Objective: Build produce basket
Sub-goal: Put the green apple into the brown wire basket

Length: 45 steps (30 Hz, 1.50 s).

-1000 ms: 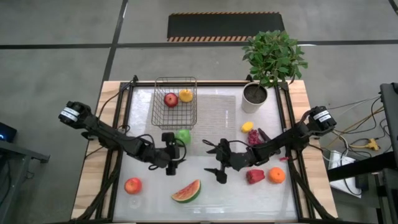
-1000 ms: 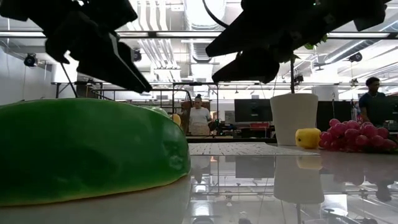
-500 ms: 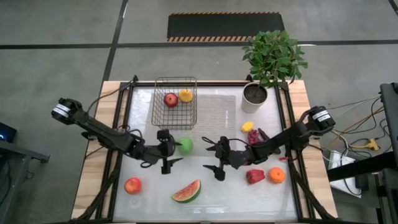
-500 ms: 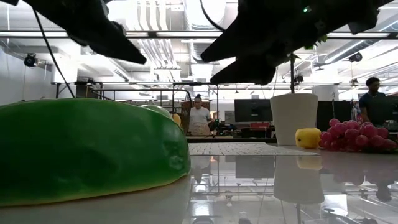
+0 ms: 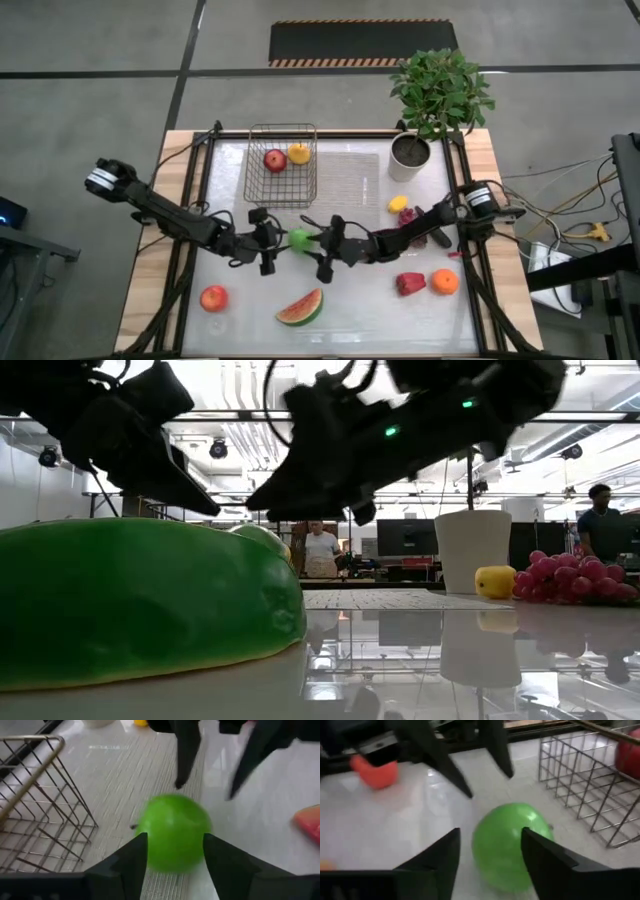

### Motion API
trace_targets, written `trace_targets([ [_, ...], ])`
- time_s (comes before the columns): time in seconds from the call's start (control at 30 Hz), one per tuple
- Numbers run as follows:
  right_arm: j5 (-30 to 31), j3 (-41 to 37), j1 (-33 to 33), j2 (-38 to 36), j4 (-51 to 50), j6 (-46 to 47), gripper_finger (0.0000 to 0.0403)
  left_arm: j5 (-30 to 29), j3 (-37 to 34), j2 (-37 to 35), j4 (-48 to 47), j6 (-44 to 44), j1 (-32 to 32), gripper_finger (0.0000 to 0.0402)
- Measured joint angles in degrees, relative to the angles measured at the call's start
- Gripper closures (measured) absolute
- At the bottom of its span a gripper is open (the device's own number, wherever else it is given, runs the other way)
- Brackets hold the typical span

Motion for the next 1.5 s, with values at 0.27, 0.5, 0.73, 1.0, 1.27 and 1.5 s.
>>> trace_targets([
  [0.27, 6.25, 8.59, -2.36, 1.91, -15.54, -4.11, 0.0360, 0.32, -0.06, 1.79, 0.14, -1.60, -0.04, 0.0263],
  [0.5, 4.53, 10.66, -2.28, 3.32, -17.12, -4.74, 0.0390, 0.44, -0.06, 1.22, 0.42, -1.36, -0.04, 0.0270],
  [0.73, -1.26, 10.60, -0.64, 3.26, -17.49, -5.32, 0.0390, -0.80, -0.04, 1.26, 4.03, -1.05, -0.04, 0.0270],
  [1.0, -3.09, 10.64, 1.88, 3.17, -17.78, -6.68, 0.0390, -0.99, 0.00, 1.24, 4.57, -1.89, -0.04, 0.0270],
  [1.27, -2.91, 10.64, 2.54, 0.54, -24.16, -8.18, 0.0390, -0.87, 0.00, 2.97, 10.23, -1.84, -0.04, 0.0270],
  [1.5, -1.90, 9.82, 5.01, -7.63, -40.73, -6.54, 0.0390, 1.09, 0.91, 8.87, 21.09, 5.82, -0.09, 0.0270],
])
